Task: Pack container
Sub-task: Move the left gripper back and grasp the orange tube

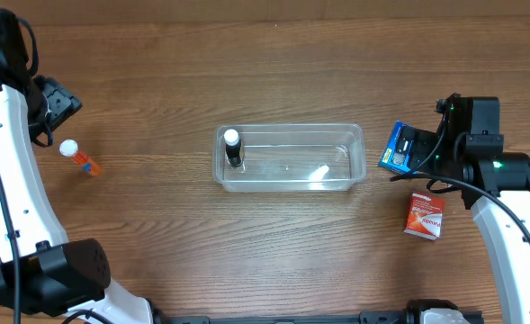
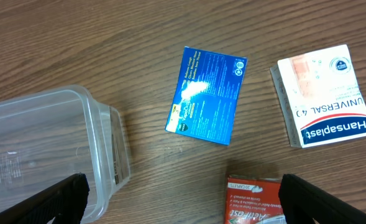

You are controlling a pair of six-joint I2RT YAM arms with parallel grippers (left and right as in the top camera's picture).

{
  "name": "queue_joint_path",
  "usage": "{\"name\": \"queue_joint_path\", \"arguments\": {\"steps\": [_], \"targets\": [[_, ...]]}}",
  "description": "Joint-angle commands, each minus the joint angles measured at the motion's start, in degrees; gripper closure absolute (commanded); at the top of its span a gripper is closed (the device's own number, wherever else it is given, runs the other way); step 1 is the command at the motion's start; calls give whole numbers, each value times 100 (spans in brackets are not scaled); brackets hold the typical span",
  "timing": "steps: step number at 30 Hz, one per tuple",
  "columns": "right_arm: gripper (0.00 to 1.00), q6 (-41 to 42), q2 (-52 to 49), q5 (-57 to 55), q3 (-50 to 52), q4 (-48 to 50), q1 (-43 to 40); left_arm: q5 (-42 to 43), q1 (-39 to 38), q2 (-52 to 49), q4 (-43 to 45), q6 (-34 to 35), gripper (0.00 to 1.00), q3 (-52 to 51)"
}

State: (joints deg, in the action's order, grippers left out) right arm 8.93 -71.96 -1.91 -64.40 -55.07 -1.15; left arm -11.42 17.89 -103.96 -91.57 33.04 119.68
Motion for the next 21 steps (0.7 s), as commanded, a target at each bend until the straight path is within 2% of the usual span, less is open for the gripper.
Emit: {"name": "queue_joint_path", "arguments": {"steps": [1,3,9,15,21], "targets": [[0,-44,9,-57,-131,28,-22,170,293,20,564,-352,17,-907],[0,-44,9,-57,-131,31,-22,424,409,20,1172,-767,17,-1537],[0,-44,9,-57,-131,24,-22,619,546,17,2234,-977,16,-2667],[0,-44,9,-57,-131,26,-22,660,546,-127,2852,-1187,19,-2905],[0,-44,9,-57,-131,17,-22,656,546,-555,2876,-1185,20,-2905]]}}
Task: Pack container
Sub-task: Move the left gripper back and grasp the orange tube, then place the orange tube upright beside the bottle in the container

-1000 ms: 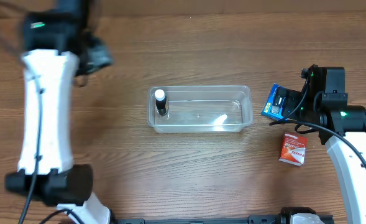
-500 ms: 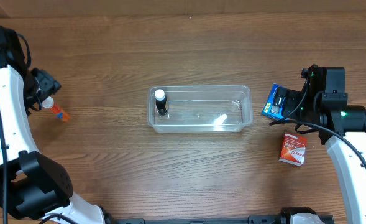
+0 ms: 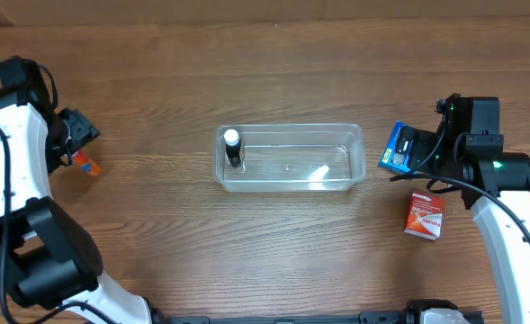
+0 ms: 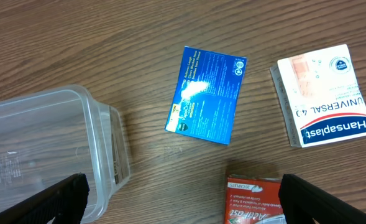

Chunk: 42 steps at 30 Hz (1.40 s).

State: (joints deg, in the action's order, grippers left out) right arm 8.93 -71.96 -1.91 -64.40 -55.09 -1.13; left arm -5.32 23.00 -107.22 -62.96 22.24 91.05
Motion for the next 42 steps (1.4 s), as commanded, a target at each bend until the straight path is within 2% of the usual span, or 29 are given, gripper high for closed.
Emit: {"name": "queue_joint_path", "arguments": {"steps": [1,5,9,17,19,24,25,29,30,33,37,42], "targets": [[0,-44,9,-57,-131,15,-24,24,35,-284,52,-107,21,-42],[0,-44,9,-59,-131,7,-24,28,35,-415,170,-107,28,-42],[0,-44,9,-59,-131,9,-24,28,33,-428,155,-107,53,-42],[0,-44,9,-59,-131,9,-24,48,22,-426,-50,-214,80,-39],[0,-44,9,-59,-131,9,-24,52,17,-420,-138,-212,95,-7],[0,-44,9,-57,-131,13,-24,651,-446,306,-664,-186,96,551],[0,-44,9,-57,-131,15,-24,686,-938,765,-929,-136,96,863],[0,-42,9,-57,-131,33,-24,686,-2590,1510,-1233,197,96,1200],[0,-42,9,-57,-131,31,-24,686,-3344,1541,-1368,485,96,1200],[0,-42,9,-57,-131,26,-24,673,-4253,1491,-1366,691,96,1198],[0,-39,9,-55,-131,24,-24,664,-4752,1128,-1414,717,96,1191],[0,-42,9,-57,-131,-52,-24,634,-4780,466,-1646,715,96,1191]]}}
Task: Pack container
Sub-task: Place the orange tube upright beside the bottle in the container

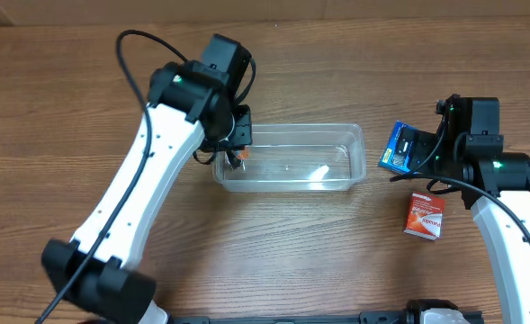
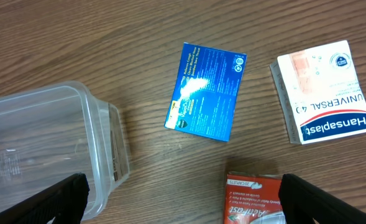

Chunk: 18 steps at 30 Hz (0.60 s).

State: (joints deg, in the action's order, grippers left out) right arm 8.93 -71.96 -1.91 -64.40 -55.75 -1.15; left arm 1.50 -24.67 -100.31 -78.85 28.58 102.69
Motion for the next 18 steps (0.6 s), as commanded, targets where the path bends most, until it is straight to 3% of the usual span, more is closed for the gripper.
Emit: {"name": "queue_joint_path", "arguments": {"steps": [1,13,14,15,18], "targets": [[0,-42,9,-57,-131,11,-22,-74,-11,-343,-74,74,96,22],[0,-46,9,-149,-131,9,-22,-457,-7,-1285,214,13,96,-367],[0,-46,9,-149,-131,9,-22,-459,-7,-1287,225,13,85,-369],[0,-46,9,-149,-131,11,-22,-459,-7,-1281,236,11,55,-367],[0,-46,9,-149,-131,11,-22,-452,-7,-1281,227,4,41,-367]]}}
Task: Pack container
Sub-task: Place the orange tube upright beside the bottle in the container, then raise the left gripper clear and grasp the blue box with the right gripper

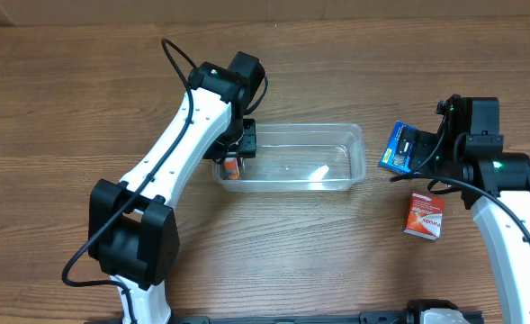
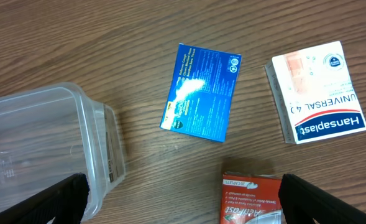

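Observation:
The clear plastic container (image 1: pixel 336 162) lies mid-table, and its right end (image 2: pixel 40 149) shows in the right wrist view. My left gripper (image 1: pixel 239 148) reaches down into its left end, shut on the orange tube (image 1: pixel 231 167), which sticks out below the fingers. The left gripper hides the small black bottle. My right gripper (image 2: pixel 183 208) hovers open right of the container, over a blue box (image 2: pixel 200 92), a white Hansaplast box (image 2: pixel 316 92) and a red box (image 2: pixel 252 199).
In the overhead view the blue box (image 1: pixel 391 149) peeks out beside the right wrist and the red box (image 1: pixel 425 216) lies nearer the front edge. The left arm (image 1: pixel 179 135) stretches across the table's left half. The right arm covers the Hansaplast box there.
My left gripper has shifted slightly right and towards the front over the container's left end, and the orange tube now sits lower, inside that end. The right gripper has barely moved.
The orange tube lay on the table at the far left with my left gripper beside it. Then the gripper was down on the tube. Later it held the tube at the container's left end, and now the tube is inside that end. The right gripper stayed open above the boxes.

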You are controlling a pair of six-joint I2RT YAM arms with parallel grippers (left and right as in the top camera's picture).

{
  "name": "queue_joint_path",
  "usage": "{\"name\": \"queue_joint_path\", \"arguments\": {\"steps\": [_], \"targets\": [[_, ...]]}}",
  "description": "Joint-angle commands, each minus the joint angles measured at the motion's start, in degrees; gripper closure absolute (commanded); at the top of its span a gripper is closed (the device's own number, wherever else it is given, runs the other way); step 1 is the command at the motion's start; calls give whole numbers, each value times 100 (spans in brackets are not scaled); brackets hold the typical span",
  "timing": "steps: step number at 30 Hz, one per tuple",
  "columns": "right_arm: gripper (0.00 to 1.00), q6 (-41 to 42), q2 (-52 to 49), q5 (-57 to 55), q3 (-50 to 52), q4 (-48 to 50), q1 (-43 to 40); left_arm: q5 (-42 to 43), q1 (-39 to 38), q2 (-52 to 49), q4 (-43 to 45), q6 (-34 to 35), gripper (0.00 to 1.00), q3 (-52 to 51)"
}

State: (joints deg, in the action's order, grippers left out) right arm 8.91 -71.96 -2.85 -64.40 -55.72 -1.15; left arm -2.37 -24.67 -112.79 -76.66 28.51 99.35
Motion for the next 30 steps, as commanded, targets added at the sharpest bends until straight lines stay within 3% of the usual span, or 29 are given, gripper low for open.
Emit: {"name": "queue_joint_path", "arguments": {"steps": [1,9,11,14,17,21,27,30], "targets": [[0,-44,9,-55,-131,7,-22,-57,-7,-33,2,-22,40,-33],[0,-44,9,-48,-131,-17,-22,-149,0,243,-125,-22,28,485],[0,-39,11,129,-131,-105,-22,-380,59,490,-129,-22,21,885],[0,-15,13,-116,-282,-79,-22,-431,662,1161,-85,-24,1,1582],[0,227,-131,-761,-903,-363,-22,-267,1392,1580,-87,-24,0,1670],[0,595,-1436,-632,-1799,-752,-245,-79,2240,1766,-118,-26,0,1668],[0,590,-3261,197,-1818,-708,-365,-79,2249,1759,-157,-155,0,1663],[0,568,-3654,302,-1816,-544,-365,-81,2249,1759,-155,-155,0,1663]]}}
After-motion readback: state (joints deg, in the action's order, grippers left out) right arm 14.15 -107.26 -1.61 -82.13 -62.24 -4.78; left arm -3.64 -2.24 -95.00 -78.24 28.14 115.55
